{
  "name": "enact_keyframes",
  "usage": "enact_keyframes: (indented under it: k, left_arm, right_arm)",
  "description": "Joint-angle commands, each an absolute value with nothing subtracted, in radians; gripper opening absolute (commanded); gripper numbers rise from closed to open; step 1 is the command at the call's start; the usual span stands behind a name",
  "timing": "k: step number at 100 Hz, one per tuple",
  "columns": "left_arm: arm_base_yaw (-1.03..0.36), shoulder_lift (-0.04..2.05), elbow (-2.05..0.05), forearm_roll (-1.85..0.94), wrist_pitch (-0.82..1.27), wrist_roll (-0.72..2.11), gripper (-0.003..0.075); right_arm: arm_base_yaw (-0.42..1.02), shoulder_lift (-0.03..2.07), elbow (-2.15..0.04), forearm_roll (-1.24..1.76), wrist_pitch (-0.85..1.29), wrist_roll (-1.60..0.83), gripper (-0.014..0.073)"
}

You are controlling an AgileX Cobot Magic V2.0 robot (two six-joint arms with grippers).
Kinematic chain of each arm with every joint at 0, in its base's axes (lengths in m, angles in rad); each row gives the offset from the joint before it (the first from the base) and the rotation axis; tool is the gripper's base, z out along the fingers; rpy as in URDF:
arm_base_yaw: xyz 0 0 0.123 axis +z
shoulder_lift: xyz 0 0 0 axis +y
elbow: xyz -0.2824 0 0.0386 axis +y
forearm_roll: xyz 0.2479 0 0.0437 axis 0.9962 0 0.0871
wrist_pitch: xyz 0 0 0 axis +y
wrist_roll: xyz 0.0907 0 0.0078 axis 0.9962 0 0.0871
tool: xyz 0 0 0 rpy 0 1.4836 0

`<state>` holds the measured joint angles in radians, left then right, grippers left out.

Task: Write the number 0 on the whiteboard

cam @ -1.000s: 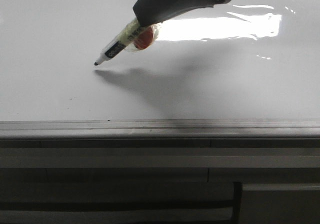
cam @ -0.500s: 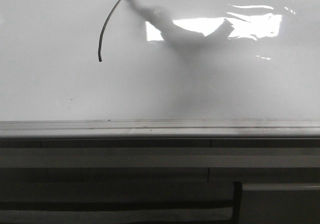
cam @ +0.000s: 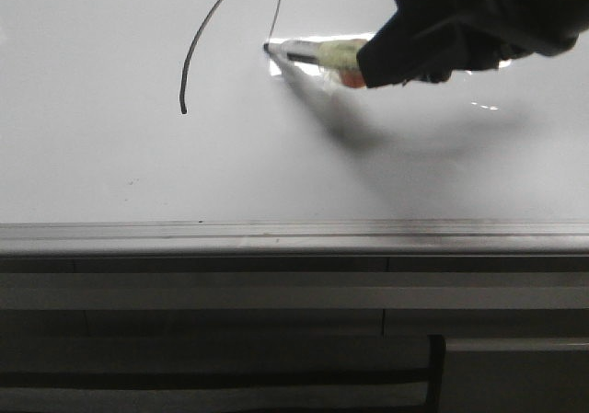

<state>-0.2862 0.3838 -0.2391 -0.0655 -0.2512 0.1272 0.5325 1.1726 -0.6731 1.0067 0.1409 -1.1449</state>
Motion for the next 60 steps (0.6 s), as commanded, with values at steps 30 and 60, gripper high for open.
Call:
enact_keyframes:
  k: [30, 60]
  left_arm:
    - [-0.283, 0.388, -0.267, -0.074, -0.332, 0.116, -0.002]
    - [-0.283, 0.388, -0.267, -0.072, -0.332, 0.116, -0.002]
  right_arm:
    - [0.614, 1.315, -0.73, 1.028, 0.123, -1.154, -0.0069]
    - [0.638, 1.325, -0.794, 1.028, 0.125, -1.154, -0.0069]
